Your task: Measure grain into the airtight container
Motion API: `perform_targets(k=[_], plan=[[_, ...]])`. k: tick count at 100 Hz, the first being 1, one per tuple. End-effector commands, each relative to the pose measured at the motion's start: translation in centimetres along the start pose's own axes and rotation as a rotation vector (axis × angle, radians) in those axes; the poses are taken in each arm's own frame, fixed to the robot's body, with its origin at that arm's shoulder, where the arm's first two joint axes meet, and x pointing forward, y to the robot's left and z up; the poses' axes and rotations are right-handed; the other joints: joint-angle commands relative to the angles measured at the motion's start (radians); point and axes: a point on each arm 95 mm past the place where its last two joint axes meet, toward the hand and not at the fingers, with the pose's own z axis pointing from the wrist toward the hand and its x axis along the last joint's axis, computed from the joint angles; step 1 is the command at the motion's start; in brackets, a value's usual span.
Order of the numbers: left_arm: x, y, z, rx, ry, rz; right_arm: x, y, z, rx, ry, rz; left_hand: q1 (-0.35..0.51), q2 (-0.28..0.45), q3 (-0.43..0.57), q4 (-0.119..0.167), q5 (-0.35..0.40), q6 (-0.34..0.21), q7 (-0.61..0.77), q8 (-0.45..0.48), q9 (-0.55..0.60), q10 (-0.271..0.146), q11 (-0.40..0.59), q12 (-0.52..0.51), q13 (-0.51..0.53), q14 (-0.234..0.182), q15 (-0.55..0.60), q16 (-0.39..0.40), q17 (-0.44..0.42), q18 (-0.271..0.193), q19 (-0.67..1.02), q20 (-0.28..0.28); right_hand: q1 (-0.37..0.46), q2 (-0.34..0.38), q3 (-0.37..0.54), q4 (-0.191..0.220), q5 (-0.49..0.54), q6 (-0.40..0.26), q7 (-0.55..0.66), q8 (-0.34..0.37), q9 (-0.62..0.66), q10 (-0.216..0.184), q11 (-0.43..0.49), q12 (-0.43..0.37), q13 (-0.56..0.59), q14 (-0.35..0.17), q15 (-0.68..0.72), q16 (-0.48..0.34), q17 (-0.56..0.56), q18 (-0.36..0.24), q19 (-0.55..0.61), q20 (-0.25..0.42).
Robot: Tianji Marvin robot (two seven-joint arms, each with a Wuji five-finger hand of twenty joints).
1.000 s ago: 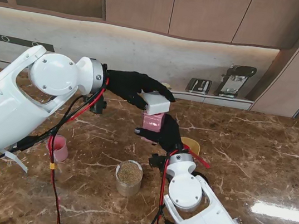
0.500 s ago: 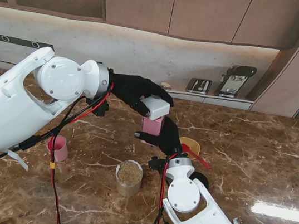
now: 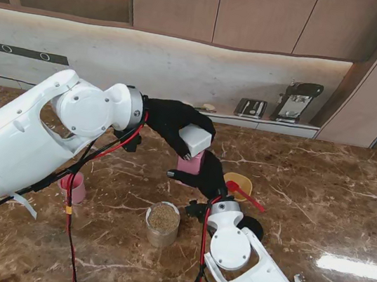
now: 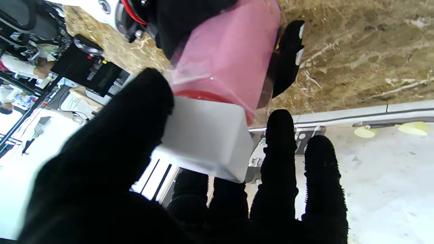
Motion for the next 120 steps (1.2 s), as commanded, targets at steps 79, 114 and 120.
perform_targets(k=[79, 114, 120], plan=[[-0.5, 1.5, 1.4, 0.155, -0.042, 0.097, 0.8, 0.1, 0.6, -0.001, 0.028, -0.008, 0.136, 0.222, -0.164, 0.025, 0.459, -0.061, 0.213, -0.305, 0.692, 0.01, 0.215, 0.033, 0.57, 0.068, 0.346, -0.063, 0.455, 0.137, 0.515, -0.033, 0.21, 0.258, 0.286, 0.0, 0.133, -0.195, 0.166, 0.019, 0.146, -0.101, 0.174, 0.038, 0.052, -0.152, 0.028, -0.016, -0.034, -0.088, -0.014, 0.027], [-0.5, 1.3, 1.3, 0.215, -0.082, 0.078, 0.7, 0.3, 0.5, -0.008, 0.027, -0.009, 0.149, 0.353, -0.294, 0.022, 0.439, -0.008, 0.262, -0.273, 0.852, -0.008, 0.214, -0.005, 0.673, 0.09, 0.452, -0.15, 0.589, 0.168, 0.63, -0.113, 0.211, 0.262, 0.284, 0.0, 0.131, -0.194, 0.167, 0.019, 0.146, -0.1, 0.174, 0.038, 0.052, -0.151, 0.028, -0.016, -0.034, -0.088, -0.015, 0.029], [-0.5, 1.2, 1.2, 0.221, -0.09, 0.072, 0.6, 0.2, 0.5, -0.007, 0.026, -0.01, 0.165, 0.387, -0.34, 0.027, 0.433, 0.002, 0.258, -0.258, 0.876, -0.01, 0.226, -0.022, 0.675, 0.097, 0.494, -0.194, 0.612, 0.176, 0.65, -0.134, 0.212, 0.262, 0.284, 0.0, 0.131, -0.194, 0.167, 0.019, 0.146, -0.1, 0.174, 0.038, 0.052, -0.151, 0.028, -0.016, -0.034, -0.087, -0.016, 0.029]])
